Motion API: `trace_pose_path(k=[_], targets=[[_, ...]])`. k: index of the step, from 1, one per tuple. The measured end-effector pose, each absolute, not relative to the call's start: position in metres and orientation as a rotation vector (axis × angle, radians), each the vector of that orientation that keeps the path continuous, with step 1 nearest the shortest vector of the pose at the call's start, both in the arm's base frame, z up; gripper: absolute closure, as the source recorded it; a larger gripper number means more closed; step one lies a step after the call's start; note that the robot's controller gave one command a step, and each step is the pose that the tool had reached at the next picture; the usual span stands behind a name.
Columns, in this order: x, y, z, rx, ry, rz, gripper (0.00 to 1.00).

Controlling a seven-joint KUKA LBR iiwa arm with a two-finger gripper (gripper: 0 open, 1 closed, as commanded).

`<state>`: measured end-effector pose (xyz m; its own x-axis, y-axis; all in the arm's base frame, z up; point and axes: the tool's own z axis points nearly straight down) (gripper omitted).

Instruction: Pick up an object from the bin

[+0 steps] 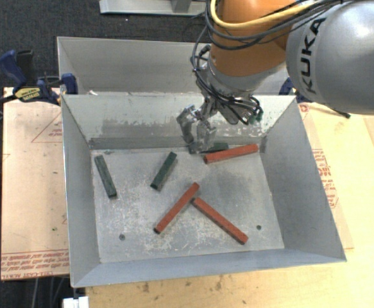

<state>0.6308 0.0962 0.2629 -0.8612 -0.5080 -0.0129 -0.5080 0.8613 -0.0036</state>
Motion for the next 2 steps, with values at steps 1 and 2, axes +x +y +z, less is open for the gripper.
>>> trace_pose_path(k=[1, 2], targets=[[0.63, 0.096, 0.258, -0.824, 3.026, 0.002, 1.0], [0.606, 0.122, 0.151, -0.916, 3.009, 0.005, 0.0]])
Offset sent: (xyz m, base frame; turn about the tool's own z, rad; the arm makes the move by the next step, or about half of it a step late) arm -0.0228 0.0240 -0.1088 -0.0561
